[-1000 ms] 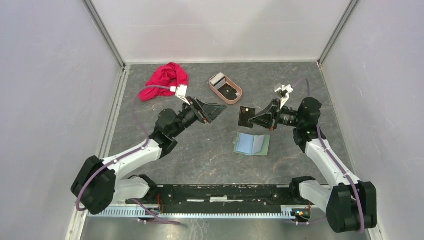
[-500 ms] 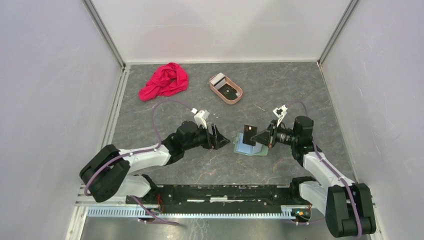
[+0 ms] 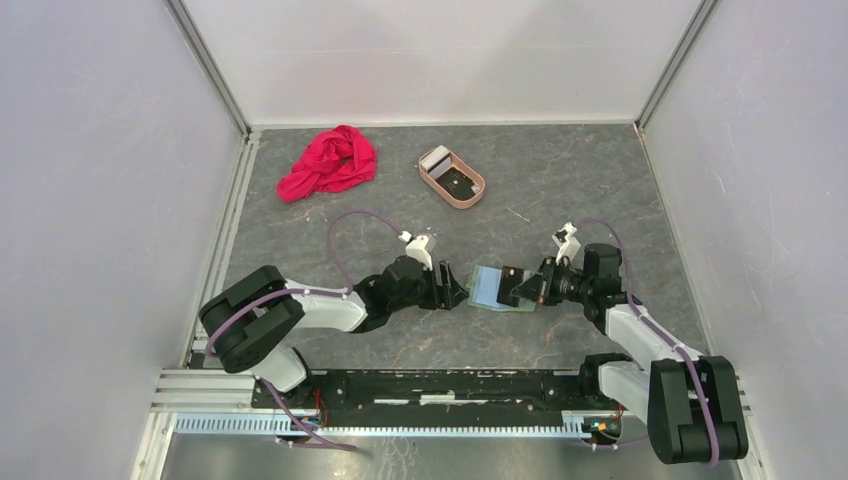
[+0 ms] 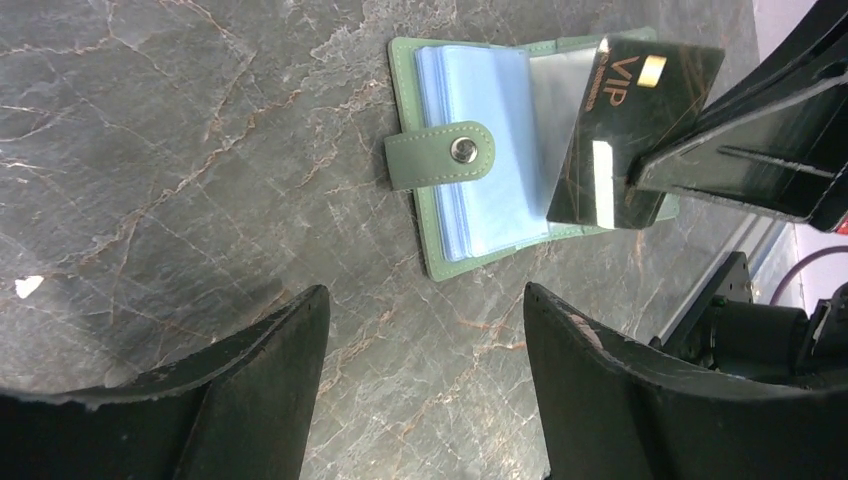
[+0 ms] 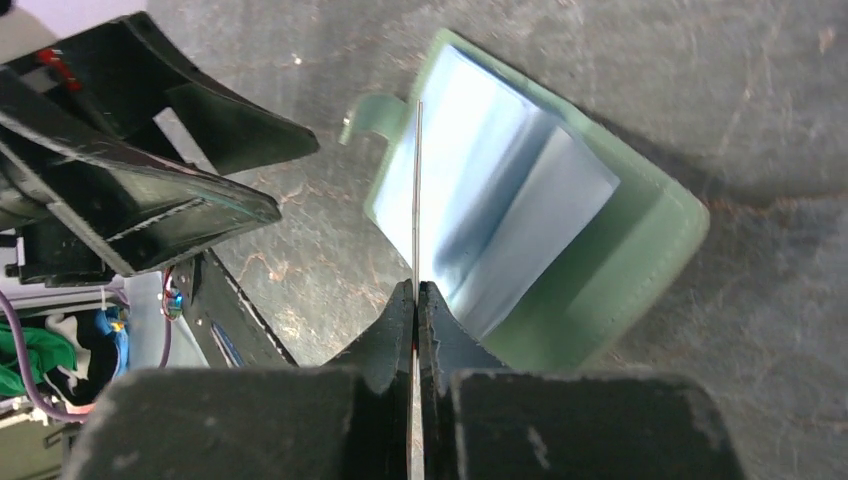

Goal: Put the credit cards into the card holder
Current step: Place the credit card in the storage box.

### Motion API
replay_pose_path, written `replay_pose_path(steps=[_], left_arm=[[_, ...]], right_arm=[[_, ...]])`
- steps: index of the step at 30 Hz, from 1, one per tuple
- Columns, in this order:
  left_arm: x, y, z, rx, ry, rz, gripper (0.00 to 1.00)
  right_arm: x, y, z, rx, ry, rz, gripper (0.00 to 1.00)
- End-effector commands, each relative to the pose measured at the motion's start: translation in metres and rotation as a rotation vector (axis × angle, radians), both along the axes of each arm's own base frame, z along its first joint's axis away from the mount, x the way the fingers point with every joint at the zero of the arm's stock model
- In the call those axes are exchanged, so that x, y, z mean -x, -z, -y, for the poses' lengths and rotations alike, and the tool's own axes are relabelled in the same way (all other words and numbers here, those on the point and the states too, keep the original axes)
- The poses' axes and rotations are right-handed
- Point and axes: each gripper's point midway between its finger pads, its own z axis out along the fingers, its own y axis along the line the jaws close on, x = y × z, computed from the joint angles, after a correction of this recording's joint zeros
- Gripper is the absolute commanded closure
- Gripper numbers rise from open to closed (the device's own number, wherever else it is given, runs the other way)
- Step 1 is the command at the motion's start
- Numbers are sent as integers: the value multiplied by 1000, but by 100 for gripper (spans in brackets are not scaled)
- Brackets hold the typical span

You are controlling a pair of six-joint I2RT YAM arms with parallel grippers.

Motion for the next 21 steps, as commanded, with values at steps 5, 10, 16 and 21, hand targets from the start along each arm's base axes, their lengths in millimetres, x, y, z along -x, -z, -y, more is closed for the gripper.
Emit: replay_pose_path(steps=[5,10,16,21], left_arm=[[-22,-20,13,-30,-102,92,25],[-23,-34,19,-25,-37,206,24],[-23,-39,26,-76,113,401,20],[-28,-33,34,-108,130,390,18]], right_arm=[[-4,15,22,102,99,-75,100],[0,17,26,98,129,-111,100],[-1,13,22,42,142,-115,100],[-4,9,26,12,159,-93,100]])
